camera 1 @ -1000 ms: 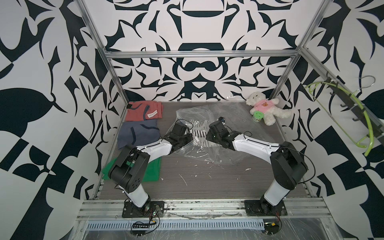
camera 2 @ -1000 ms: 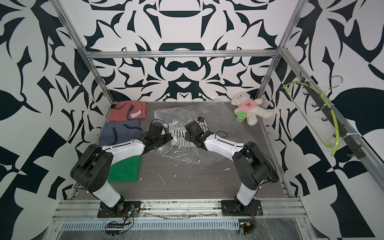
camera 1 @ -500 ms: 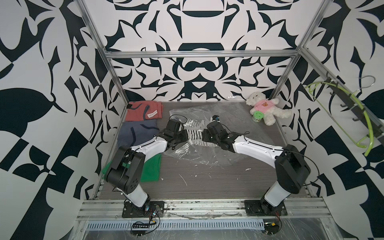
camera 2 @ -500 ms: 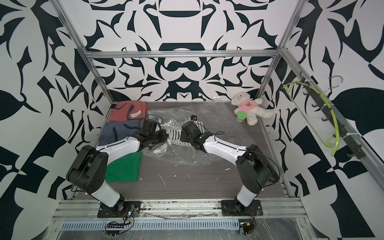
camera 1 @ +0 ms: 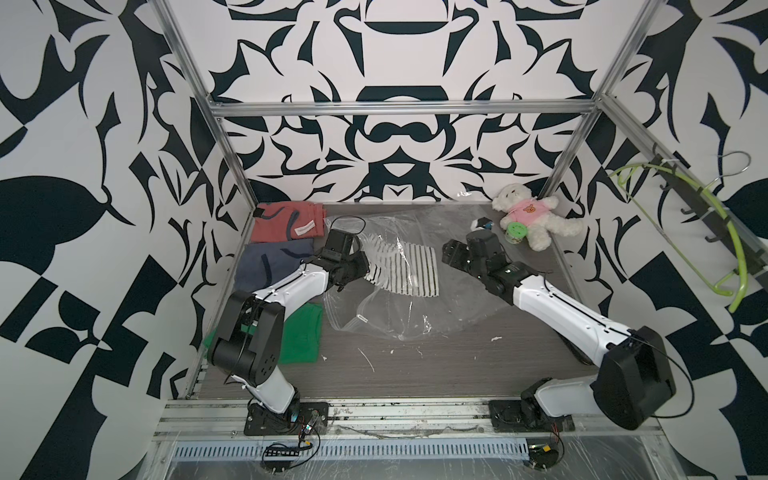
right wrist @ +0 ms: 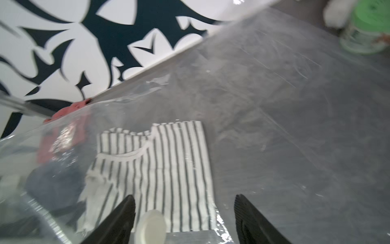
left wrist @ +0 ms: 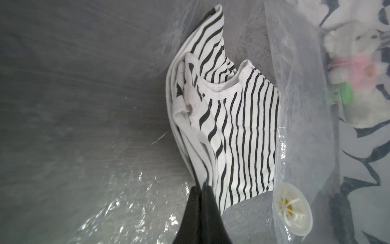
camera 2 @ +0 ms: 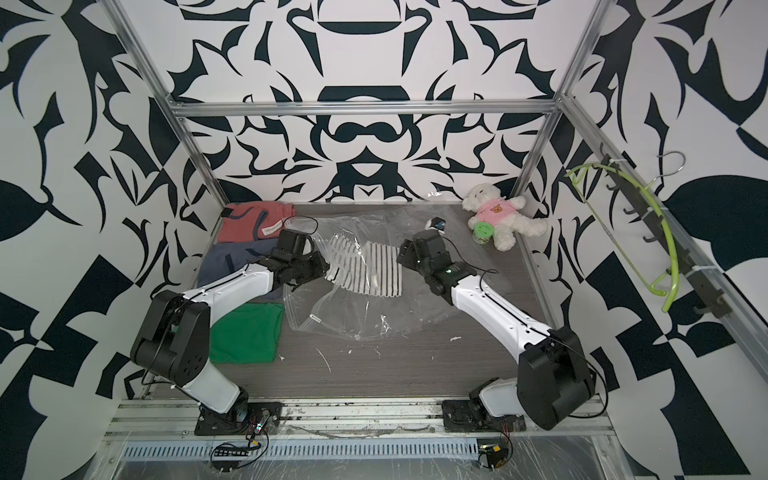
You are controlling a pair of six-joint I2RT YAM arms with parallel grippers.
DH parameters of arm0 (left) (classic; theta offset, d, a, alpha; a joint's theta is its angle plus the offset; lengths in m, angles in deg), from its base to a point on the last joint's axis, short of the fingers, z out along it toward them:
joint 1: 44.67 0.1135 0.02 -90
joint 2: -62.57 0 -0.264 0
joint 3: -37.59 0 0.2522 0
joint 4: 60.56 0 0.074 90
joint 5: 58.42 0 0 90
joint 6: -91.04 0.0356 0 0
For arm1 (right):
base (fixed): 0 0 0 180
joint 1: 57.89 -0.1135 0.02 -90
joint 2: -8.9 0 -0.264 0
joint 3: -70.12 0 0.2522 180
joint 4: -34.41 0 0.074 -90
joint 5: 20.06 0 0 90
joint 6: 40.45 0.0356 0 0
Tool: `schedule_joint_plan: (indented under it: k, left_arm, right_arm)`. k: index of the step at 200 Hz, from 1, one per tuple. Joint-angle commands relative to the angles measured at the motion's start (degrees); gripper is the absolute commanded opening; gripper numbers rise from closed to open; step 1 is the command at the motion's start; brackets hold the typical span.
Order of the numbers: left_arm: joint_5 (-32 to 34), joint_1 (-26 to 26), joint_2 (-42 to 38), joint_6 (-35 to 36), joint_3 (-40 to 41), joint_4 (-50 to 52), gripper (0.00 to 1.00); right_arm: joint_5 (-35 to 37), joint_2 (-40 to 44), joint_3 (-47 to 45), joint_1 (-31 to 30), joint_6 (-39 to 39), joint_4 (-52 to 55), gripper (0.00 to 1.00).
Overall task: Take the tank top out of the vacuum bag
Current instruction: Take out the tank top from the vacuum bag.
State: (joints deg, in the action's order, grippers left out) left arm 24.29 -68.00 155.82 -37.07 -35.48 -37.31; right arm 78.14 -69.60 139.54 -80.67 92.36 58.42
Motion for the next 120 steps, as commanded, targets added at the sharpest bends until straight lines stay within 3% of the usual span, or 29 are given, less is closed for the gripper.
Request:
schedule_joint_plan:
  k: [1,15,58,120]
  left_arm:
    - [0.3,0.0,-1.7,-0.6,-0.9,5.5,0.00]
    - [0.0,0.0,-2.4,-0.9,-0.9,7.3,0.00]
    - [6.4,0.0,-4.4,-1.8,-4.3,18.3,0.00]
    - [7.8,0.0,-4.4,-4.7,0.2,17.4,0.00]
  right_arm:
    - [-8.5,0.6,-3.0,8.0,5.7,2.4,0.76]
    - [-10.8,-1.6,-2.8,10.8,4.6,3.4,0.75]
    - [-15.0,-9.5,1.7,10.9,0.7,3.7,0.68]
    - [-17.1,-13.1,0.7,7.4,-3.3,-5.2,0.63]
